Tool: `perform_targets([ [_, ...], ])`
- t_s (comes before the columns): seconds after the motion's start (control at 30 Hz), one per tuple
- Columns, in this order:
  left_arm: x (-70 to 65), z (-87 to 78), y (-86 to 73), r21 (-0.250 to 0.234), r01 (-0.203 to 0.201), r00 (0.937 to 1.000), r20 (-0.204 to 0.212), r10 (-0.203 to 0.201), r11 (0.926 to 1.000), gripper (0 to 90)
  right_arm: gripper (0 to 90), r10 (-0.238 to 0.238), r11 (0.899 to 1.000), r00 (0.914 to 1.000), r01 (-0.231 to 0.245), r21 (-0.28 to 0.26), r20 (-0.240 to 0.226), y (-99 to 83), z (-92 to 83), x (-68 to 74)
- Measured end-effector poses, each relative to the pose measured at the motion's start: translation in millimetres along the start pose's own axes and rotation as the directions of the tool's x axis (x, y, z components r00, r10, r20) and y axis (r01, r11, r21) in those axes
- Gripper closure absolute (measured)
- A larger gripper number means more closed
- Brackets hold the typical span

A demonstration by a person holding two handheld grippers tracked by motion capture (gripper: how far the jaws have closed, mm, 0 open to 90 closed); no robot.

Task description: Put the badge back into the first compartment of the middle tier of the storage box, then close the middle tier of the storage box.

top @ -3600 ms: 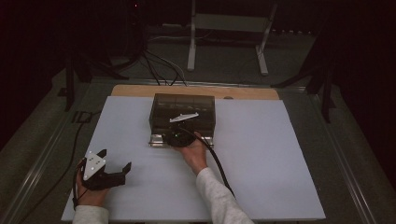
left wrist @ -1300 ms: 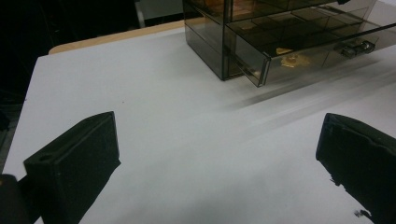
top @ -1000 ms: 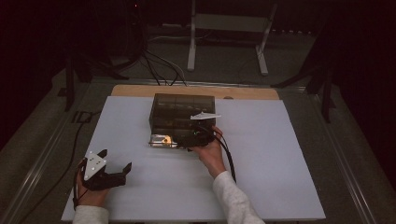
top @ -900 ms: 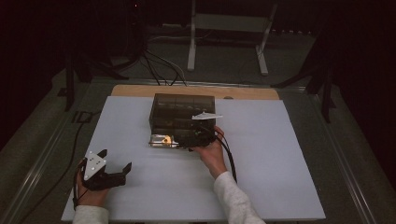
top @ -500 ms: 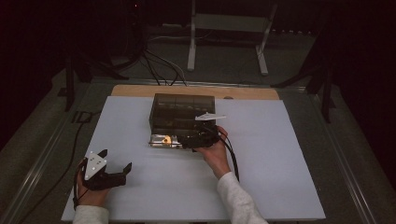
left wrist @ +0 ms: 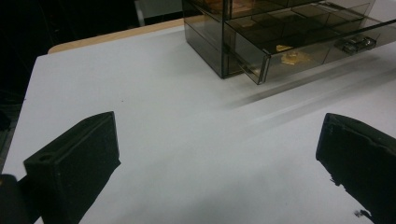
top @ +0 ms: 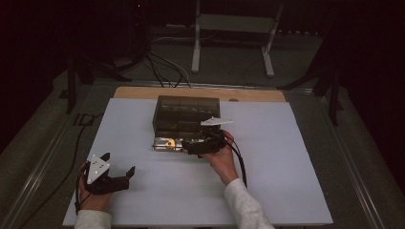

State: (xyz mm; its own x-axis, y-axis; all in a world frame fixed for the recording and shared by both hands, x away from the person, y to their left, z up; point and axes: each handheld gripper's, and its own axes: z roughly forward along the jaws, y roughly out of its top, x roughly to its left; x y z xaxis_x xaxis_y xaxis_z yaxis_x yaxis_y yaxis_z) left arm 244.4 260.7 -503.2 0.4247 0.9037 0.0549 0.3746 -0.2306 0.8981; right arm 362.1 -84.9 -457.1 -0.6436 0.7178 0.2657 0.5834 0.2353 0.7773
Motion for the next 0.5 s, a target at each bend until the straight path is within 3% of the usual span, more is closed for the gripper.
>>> perform_targets([
  [0.5, 0.0, 0.1, -0.1, 0.001, -0.001, 1.0000, 0.000, 0.001, 1.0000, 0.6, 0.3, -0.019, 1.000, 0.9997, 0.019, -0.005, -0.016, -6.5, -3.7, 7.1],
])
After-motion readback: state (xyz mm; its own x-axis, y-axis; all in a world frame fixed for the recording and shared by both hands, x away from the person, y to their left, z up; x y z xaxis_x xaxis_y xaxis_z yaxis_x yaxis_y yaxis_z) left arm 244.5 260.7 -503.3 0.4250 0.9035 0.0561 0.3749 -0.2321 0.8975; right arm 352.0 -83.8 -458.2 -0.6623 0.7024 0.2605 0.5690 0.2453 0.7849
